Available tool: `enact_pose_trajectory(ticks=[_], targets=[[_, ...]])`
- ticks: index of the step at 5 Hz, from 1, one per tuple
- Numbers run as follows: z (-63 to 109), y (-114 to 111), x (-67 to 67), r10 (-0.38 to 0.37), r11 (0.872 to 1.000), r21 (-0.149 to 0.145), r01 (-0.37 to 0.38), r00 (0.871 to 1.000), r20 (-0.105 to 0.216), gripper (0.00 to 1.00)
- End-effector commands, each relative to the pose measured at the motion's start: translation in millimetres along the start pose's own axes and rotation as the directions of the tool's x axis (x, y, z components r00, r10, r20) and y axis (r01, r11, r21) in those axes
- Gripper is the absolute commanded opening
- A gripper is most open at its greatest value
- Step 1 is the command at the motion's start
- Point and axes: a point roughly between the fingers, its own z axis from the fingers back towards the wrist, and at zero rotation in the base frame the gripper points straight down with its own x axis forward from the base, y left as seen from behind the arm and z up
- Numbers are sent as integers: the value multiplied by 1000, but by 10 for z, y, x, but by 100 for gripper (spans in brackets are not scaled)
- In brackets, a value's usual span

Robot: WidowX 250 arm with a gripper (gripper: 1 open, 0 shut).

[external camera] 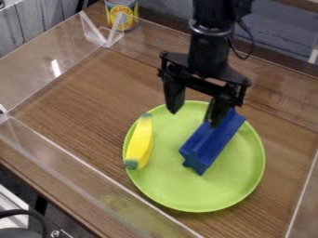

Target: Remove the blue object from inside the green plate and put it on the table

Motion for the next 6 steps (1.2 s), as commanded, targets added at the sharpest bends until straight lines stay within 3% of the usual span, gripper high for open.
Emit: enact_pose_trajectory(ticks=[1,6], targets=[[98,-101,-9,11,1000,-18,-10,998,57,100],[-138,-262,-87,-7,1000,-30,8,999,33,100]])
